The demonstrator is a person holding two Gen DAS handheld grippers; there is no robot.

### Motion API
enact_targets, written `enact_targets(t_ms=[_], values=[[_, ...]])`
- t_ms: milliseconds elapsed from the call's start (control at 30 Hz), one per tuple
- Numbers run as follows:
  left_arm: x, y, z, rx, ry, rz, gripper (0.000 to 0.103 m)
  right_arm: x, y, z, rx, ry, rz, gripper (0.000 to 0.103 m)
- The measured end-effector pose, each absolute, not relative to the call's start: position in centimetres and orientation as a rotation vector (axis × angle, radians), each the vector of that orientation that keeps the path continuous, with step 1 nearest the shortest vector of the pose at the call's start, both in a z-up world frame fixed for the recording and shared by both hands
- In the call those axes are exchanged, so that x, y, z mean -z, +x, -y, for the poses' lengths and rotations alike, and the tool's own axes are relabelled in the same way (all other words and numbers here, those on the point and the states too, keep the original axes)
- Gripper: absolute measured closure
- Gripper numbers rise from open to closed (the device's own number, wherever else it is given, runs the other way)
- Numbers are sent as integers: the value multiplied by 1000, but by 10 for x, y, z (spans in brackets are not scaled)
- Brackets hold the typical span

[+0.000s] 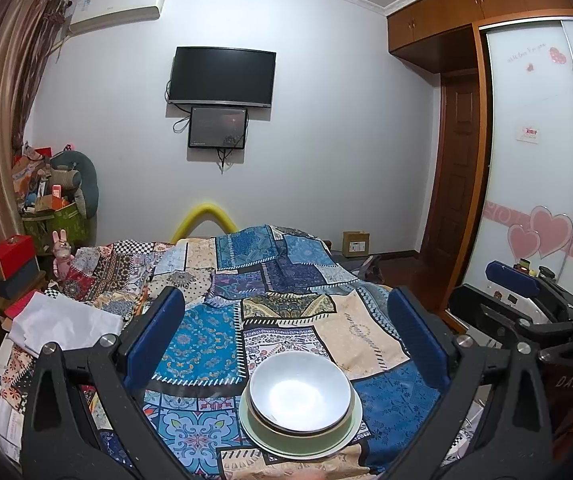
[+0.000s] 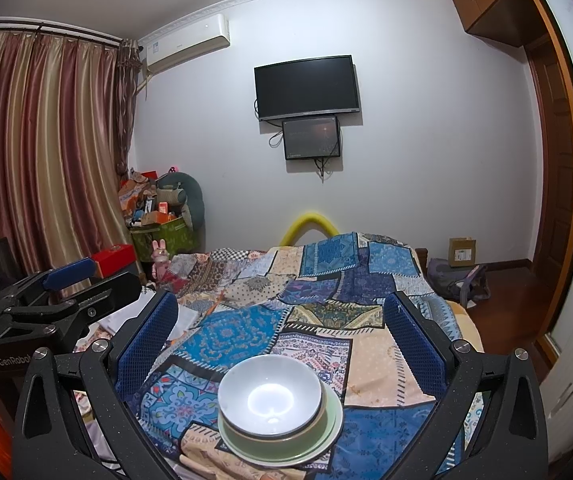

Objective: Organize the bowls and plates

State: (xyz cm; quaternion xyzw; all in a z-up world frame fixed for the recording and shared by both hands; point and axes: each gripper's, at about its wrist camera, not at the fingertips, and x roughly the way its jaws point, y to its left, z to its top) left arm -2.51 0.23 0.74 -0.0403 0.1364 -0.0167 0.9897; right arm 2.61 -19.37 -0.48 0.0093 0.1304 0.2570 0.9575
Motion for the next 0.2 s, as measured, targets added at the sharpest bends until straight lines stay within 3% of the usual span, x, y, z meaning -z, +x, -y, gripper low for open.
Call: enact_targets(t_ms=[200], values=[[-6, -23, -2, 34, -89, -282, 0, 7, 27, 194, -520, 19, -269, 0]])
